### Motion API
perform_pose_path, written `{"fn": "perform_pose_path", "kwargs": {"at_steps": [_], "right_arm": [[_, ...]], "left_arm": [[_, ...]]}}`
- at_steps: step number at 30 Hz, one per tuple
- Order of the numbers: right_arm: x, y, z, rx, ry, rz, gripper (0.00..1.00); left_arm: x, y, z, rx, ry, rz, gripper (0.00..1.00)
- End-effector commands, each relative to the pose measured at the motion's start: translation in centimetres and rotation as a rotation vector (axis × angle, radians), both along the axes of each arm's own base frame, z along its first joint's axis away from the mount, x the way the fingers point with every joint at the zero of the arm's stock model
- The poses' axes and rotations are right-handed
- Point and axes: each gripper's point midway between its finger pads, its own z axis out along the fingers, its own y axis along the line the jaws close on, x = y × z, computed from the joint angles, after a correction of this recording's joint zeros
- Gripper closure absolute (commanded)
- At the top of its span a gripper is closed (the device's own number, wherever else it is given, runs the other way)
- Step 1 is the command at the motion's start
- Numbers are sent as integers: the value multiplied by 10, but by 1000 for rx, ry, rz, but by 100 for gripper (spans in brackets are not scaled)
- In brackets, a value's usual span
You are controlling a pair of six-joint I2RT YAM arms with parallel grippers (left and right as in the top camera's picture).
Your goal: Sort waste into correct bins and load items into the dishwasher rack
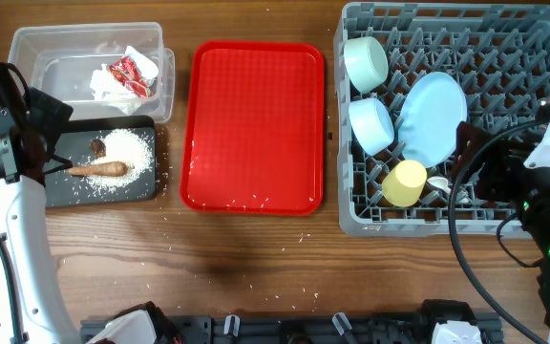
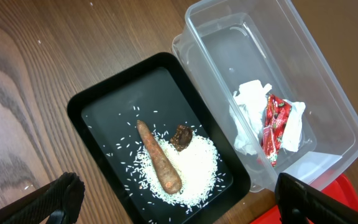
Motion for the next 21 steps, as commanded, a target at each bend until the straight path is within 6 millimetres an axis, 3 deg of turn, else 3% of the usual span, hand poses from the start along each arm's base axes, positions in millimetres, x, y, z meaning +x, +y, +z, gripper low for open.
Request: {"fn": "perform_pose_path", "kwargs": {"at_steps": [1, 3, 5, 7, 10, 14, 19, 21], "right_arm": [[10, -1, 3, -20, -43, 6, 0], [22, -2, -10, -114, -138, 45, 0], [24, -2, -38, -111, -223, 42, 0], [21, -1, -76, -25, -341, 1, 0], [17, 3, -115, -2, -502, 3, 0], [9, 13, -164, -66, -529, 55, 0], [7, 12, -198, -65, -507, 49, 0], [4, 12, -195, -65, -523, 48, 0]], "left_arm": [[0, 2, 6, 11, -9, -6, 0], [0, 2, 6, 12, -9, -7, 0], [0, 2, 6, 12, -9, -7, 0], [0, 2, 6, 12, -9, -7, 0], [0, 2, 6, 12, -9, -7, 0], [0, 2, 6, 12, -9, -7, 0], [0, 2, 6, 11, -9, -6, 0], [0, 2, 6, 11, -9, -6, 0]]}}
